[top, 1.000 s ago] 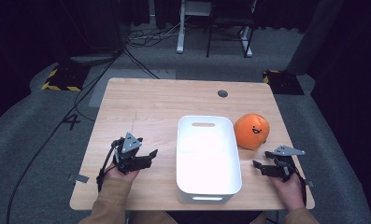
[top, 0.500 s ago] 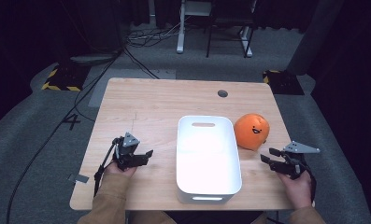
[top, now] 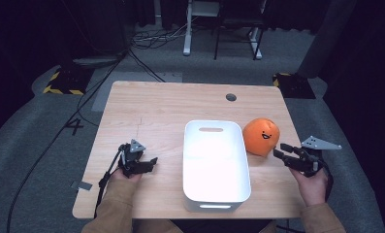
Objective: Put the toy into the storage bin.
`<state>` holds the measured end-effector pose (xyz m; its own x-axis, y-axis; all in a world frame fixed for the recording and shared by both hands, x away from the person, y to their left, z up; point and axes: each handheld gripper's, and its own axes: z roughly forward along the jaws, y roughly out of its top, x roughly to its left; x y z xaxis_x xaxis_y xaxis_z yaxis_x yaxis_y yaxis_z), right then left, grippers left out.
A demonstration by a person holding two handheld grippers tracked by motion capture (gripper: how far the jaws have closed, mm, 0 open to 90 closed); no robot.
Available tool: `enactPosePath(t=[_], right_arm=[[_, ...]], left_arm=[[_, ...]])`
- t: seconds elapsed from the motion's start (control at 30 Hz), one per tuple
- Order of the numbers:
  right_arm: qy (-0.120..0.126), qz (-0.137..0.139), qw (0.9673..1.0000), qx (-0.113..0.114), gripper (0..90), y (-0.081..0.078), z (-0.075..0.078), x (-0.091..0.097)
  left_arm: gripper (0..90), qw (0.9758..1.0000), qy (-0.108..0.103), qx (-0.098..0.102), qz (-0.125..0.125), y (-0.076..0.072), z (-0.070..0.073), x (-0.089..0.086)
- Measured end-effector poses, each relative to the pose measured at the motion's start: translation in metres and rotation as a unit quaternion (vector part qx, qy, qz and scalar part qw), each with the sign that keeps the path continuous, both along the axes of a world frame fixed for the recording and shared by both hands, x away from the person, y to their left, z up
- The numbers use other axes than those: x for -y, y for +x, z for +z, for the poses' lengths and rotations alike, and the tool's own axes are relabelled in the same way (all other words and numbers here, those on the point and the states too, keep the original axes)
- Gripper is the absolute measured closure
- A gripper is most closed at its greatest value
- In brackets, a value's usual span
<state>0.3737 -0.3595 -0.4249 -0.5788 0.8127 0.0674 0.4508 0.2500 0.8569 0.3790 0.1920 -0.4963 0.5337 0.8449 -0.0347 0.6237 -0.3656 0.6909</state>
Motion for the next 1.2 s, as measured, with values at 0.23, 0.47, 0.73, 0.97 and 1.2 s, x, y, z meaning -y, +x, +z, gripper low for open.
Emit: enactPosePath(t=[0.23,0.47,0.73,0.97,1.2], right_arm=[[0.023,-0.007,0.9996,0.017,56.5,0.011,0.015,-0.007],[0.033,-0.007,0.9990,0.029,58.2,0.023,0.026,-0.010],[0.035,-0.018,0.9985,0.039,58.5,0.039,0.041,-0.009],[0.051,-0.037,0.9974,0.036,58.5,0.060,0.048,-0.003],[0.058,-0.036,0.9974,0.022,58.1,0.078,0.044,-0.006]], left_arm=[[29.0,0.9999,0.010,0.002,-0.006,0.000,-0.003,0.006],[25.9,1.0000,0.004,0.002,-0.006,0.002,-0.005,0.006],[25.5,1.0000,0.004,0.005,-0.004,0.002,-0.005,0.007],[25.5,1.0000,0.005,0.003,-0.006,0.003,-0.005,0.008],[25.5,1.0000,0.005,0.004,-0.004,0.003,-0.005,0.009]])
